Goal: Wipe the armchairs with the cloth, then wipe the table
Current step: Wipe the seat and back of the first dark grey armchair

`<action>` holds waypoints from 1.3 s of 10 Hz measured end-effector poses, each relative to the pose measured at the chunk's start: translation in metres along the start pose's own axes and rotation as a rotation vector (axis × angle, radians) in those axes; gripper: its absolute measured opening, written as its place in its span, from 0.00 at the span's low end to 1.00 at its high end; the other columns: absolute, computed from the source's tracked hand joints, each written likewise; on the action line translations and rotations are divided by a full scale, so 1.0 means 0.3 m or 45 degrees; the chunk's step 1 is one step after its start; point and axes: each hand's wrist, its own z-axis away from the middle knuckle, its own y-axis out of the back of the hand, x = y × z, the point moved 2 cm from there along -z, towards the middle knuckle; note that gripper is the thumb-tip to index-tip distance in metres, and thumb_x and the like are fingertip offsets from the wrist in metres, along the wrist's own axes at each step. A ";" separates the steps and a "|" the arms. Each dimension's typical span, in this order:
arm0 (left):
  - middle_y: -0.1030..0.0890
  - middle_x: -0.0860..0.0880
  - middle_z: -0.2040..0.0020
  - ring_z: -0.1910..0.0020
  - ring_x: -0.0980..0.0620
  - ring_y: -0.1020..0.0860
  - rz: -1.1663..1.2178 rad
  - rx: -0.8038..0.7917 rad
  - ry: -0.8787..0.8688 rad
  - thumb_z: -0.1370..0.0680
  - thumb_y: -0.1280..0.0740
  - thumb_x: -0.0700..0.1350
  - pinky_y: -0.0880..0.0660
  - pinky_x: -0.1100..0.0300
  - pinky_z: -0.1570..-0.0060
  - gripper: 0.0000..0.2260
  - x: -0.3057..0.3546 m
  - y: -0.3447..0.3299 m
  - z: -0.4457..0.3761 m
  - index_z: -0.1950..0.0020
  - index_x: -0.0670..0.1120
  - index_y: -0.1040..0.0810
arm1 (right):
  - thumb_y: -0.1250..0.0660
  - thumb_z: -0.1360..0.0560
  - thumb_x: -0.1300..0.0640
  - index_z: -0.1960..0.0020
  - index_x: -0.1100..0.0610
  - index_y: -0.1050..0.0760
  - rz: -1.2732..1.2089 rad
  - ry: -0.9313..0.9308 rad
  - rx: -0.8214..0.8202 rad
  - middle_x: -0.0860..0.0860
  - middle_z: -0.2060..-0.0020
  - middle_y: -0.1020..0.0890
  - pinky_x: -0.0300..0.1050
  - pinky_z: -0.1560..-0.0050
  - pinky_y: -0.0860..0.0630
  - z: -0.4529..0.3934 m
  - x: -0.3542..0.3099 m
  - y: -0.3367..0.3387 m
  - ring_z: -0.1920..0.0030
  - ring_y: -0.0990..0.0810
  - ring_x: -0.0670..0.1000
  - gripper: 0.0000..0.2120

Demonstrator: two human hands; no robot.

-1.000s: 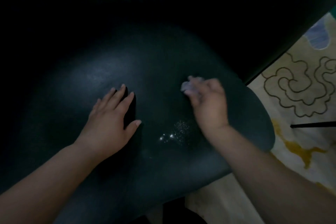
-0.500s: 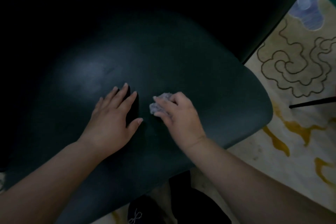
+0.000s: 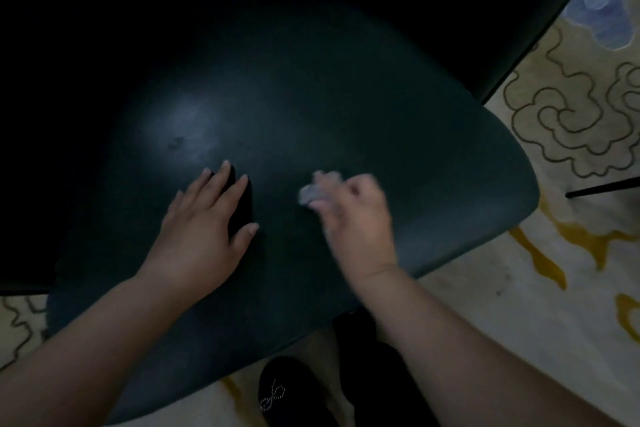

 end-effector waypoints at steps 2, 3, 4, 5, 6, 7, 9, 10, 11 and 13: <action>0.55 0.54 0.21 0.23 0.52 0.57 0.067 0.040 0.041 0.22 0.43 0.58 0.54 0.50 0.26 0.30 -0.036 -0.005 0.036 0.22 0.54 0.48 | 0.32 0.24 0.60 0.50 0.56 0.21 0.017 -0.268 -0.063 0.46 0.58 0.26 0.33 0.53 0.29 -0.016 0.043 0.029 0.57 0.25 0.42 0.04; 0.53 0.53 0.21 0.23 0.51 0.55 0.067 0.058 0.052 0.21 0.41 0.56 0.52 0.49 0.26 0.30 -0.050 -0.010 0.056 0.22 0.53 0.46 | 0.32 0.24 0.55 0.62 0.37 0.28 -0.099 0.095 -0.143 0.53 0.57 0.21 0.40 0.53 0.26 0.091 -0.124 -0.095 0.55 0.22 0.53 0.14; 0.52 0.52 0.21 0.23 0.49 0.53 0.066 0.079 0.065 0.22 0.40 0.54 0.50 0.47 0.26 0.29 -0.055 -0.015 0.066 0.22 0.52 0.45 | 0.37 0.22 0.55 0.57 0.30 0.35 0.061 0.232 -0.271 0.54 0.51 0.25 0.34 0.52 0.35 0.055 -0.163 -0.106 0.51 0.28 0.54 0.18; 0.51 0.52 0.21 0.23 0.49 0.53 0.065 0.080 0.061 0.21 0.42 0.55 0.50 0.46 0.26 0.28 -0.059 -0.017 0.068 0.22 0.53 0.45 | 0.36 0.23 0.66 0.61 0.50 0.27 -0.120 -0.166 0.084 0.52 0.63 0.21 0.31 0.57 0.27 -0.047 0.000 0.053 0.59 0.19 0.46 0.13; 0.51 0.52 0.21 0.23 0.49 0.53 0.064 0.083 0.087 0.21 0.42 0.55 0.50 0.46 0.26 0.28 -0.086 -0.008 0.074 0.23 0.53 0.44 | 0.33 0.25 0.66 0.51 0.62 0.26 0.006 -0.426 0.083 0.50 0.58 0.24 0.24 0.52 0.30 -0.106 0.094 0.118 0.53 0.21 0.40 0.04; 0.51 0.52 0.21 0.23 0.48 0.53 0.055 0.067 0.108 0.21 0.42 0.55 0.50 0.45 0.26 0.28 -0.117 0.011 0.080 0.22 0.53 0.44 | 0.33 0.24 0.65 0.61 0.56 0.31 -0.214 -0.455 0.089 0.50 0.64 0.19 0.36 0.60 0.24 -0.033 -0.024 0.028 0.59 0.18 0.46 0.10; 0.51 0.50 0.21 0.23 0.48 0.53 0.054 0.056 0.134 0.21 0.40 0.52 0.50 0.46 0.25 0.28 -0.124 0.025 0.085 0.22 0.53 0.44 | 0.35 0.24 0.49 0.48 0.44 0.23 -0.153 0.208 -0.302 0.49 0.52 0.24 0.49 0.51 0.25 0.111 -0.229 -0.186 0.52 0.25 0.50 0.06; 0.52 0.51 0.21 0.23 0.49 0.54 0.071 0.059 0.144 0.21 0.41 0.54 0.52 0.49 0.26 0.28 -0.143 0.029 0.089 0.22 0.54 0.45 | 0.39 0.23 0.50 0.38 0.48 0.25 0.110 0.206 -0.215 0.44 0.53 0.28 0.38 0.52 0.35 -0.061 -0.068 -0.076 0.53 0.36 0.40 0.14; 0.52 0.52 0.21 0.23 0.50 0.54 0.094 0.087 0.182 0.21 0.41 0.55 0.51 0.49 0.26 0.29 -0.180 0.037 0.091 0.22 0.54 0.46 | 0.38 0.23 0.52 0.35 0.50 0.26 0.378 0.024 -0.068 0.58 0.43 0.26 0.41 0.48 0.35 -0.228 0.038 -0.006 0.46 0.28 0.55 0.17; 0.52 0.50 0.21 0.23 0.48 0.52 0.157 0.135 0.274 0.21 0.39 0.54 0.48 0.47 0.26 0.29 -0.238 0.045 0.105 0.22 0.53 0.45 | 0.35 0.24 0.66 0.57 0.54 0.28 -0.130 -0.080 -0.068 0.60 0.57 0.23 0.36 0.59 0.26 -0.294 -0.208 -0.246 0.58 0.21 0.51 0.08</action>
